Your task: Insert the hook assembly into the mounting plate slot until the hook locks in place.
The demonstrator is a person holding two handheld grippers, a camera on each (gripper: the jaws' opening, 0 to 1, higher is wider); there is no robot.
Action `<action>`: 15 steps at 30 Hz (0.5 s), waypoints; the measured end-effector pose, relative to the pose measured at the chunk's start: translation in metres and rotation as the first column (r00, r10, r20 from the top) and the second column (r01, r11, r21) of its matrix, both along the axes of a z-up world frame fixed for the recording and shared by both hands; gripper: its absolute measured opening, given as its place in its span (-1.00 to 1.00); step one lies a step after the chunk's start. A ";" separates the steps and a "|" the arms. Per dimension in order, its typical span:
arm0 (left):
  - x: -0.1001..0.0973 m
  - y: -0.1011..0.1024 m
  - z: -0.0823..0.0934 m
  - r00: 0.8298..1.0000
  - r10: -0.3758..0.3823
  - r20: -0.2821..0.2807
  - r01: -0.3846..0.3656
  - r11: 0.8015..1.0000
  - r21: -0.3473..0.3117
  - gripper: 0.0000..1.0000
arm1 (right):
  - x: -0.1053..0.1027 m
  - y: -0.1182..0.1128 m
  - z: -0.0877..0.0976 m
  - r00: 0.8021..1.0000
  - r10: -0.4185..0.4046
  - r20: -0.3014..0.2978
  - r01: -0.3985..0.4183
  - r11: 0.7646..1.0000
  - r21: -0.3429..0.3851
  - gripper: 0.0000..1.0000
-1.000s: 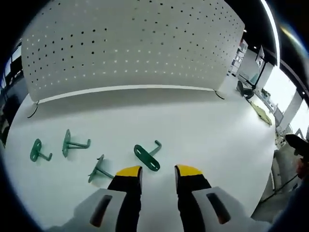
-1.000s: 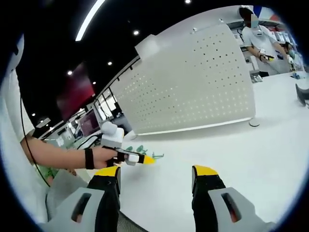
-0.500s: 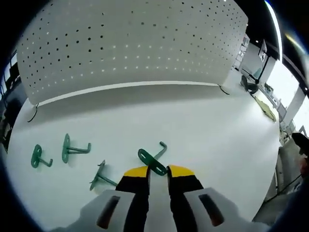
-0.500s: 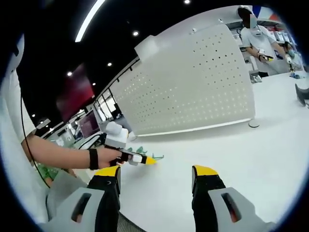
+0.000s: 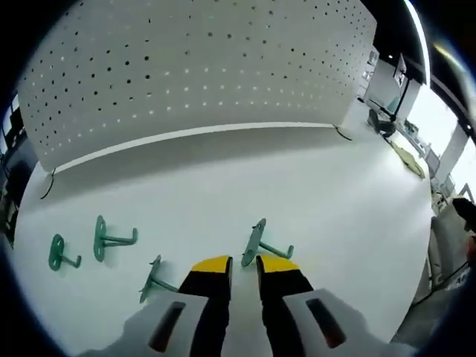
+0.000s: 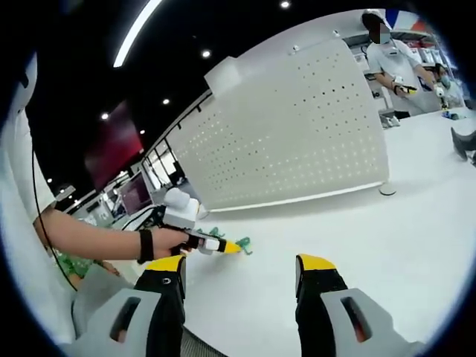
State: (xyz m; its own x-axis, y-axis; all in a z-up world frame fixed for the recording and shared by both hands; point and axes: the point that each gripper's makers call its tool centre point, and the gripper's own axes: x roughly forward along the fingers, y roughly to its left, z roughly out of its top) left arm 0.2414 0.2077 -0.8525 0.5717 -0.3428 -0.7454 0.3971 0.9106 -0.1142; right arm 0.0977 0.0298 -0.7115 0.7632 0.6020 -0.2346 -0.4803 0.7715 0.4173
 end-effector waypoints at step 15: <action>0.008 -0.018 0.001 0.982 -0.179 0.060 0.172 0.979 0.109 -0.71 | 0.001 -0.003 0.000 1.000 -0.014 0.000 0.014 1.000 0.001 0.21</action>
State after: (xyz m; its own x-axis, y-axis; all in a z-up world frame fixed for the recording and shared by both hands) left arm 0.2497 0.1892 -0.8511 0.5610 -0.3657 -0.7427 0.5555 0.8315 0.0102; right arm 0.0987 0.0267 -0.7113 0.7716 0.5913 -0.2345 -0.4691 0.7779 0.4181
